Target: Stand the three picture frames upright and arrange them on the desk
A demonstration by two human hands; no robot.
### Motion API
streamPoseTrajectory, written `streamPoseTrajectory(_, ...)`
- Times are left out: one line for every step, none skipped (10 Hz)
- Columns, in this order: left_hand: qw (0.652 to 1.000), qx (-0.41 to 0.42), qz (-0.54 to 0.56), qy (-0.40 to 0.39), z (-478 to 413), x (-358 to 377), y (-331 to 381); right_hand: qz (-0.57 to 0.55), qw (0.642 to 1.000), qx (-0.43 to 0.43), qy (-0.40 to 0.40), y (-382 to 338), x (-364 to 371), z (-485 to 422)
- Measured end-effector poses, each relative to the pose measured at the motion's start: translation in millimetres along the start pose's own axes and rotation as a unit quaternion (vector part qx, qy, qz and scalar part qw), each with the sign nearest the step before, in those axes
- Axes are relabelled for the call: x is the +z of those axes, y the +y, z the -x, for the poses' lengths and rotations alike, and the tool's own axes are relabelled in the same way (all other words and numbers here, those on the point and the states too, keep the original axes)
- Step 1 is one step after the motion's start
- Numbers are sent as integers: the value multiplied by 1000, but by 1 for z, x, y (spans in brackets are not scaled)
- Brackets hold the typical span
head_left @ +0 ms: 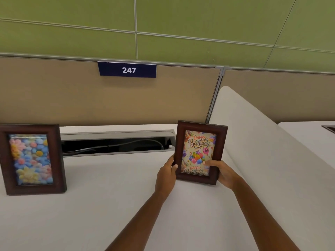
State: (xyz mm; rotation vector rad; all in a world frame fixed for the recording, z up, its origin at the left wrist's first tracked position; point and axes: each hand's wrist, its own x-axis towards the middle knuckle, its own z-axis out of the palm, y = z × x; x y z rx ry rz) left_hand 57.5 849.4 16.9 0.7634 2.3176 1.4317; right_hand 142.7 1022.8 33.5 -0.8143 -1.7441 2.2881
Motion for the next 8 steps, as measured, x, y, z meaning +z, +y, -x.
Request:
streamPoseTrajectory(1000, 3, -15, 1, 0, 2, -1, -8, 1000, 7, -2, 5, -5, -4)
streamPoseTrajectory(1000, 2, -25, 6, 1, 4, -1, -10, 1000, 5, 2, 7, -6, -4)
streamPoseTrajectory(1000, -6, -26, 1, 1, 4, -2, -2, 1000, -2, 2, 8, -6, -4)
streamPoseTrajectory(1000, -5, -15, -10, 6, 3, -6, 15, 1000, -13, 8, 13, -5, -1)
streamPoseTrajectory(1000, -10, -1, -19, 16, 3, -14, 43, 998, -39, 24, 22, -4, 4)
streamPoseTrajectory(998, 0, -63, 3, 28, 2, -27, 68, 993, -79, 62, 33, -5, 14)
streamPoseTrajectory(995, -2, -100, 17, 40, -6, -35, 111, 983, -93, 117, 36, -2, 30)
streamPoseTrajectory(988, 6, -150, 25, 53, -12, -43, 116, 971, -108, 178, 44, 2, 45)
